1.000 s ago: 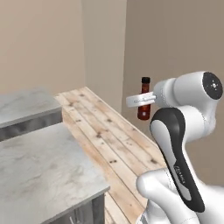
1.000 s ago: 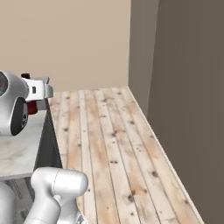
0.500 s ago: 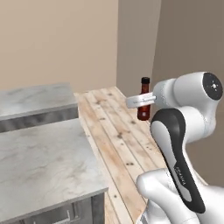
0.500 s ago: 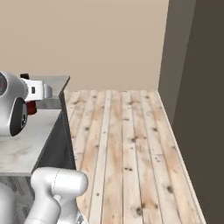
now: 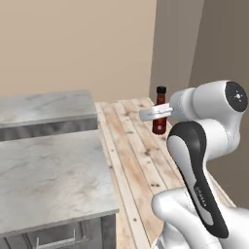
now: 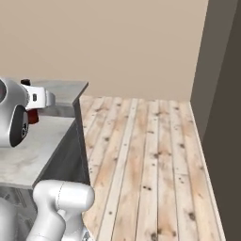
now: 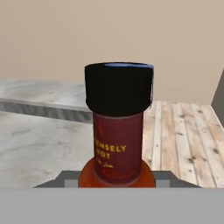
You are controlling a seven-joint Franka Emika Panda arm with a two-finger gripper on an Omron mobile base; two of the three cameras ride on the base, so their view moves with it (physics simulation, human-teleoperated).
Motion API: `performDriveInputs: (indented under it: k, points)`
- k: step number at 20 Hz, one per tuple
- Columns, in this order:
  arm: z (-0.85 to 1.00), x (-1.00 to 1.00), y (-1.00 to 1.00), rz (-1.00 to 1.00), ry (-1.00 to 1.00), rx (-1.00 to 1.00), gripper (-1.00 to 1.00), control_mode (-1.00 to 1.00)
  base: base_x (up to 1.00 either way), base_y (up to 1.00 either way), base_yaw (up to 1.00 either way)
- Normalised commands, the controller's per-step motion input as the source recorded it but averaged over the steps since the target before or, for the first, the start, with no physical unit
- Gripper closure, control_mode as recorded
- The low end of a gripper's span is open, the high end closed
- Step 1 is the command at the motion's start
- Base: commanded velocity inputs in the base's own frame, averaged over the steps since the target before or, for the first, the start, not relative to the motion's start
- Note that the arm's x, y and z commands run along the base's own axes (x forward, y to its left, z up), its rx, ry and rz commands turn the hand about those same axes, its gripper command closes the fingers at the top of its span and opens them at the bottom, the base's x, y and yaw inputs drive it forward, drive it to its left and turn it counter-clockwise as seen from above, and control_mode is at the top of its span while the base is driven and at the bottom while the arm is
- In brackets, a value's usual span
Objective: Move the mayonnaise and condiment bottle from the cabinet to the dining counter.
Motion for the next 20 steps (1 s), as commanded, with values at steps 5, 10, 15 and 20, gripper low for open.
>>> performDriveInputs:
  k: [5,10,15,20]
  points:
    - [0.0,0.0,0.0,0.0,0.0,0.0,1.0,1.0,0.38,-0.78,0.04]
    - [0.0,0.0,0.0,0.0,0.0,0.0,1.0,1.0,0.47,-0.81,0.05]
    - [0.0,0.0,0.0,0.0,0.0,0.0,1.0,1.0,0.98,-0.27,0.24]
    - [0.0,0.0,0.0,0.0,0.0,0.0,1.0,1.0,1.0,-0.27,0.31]
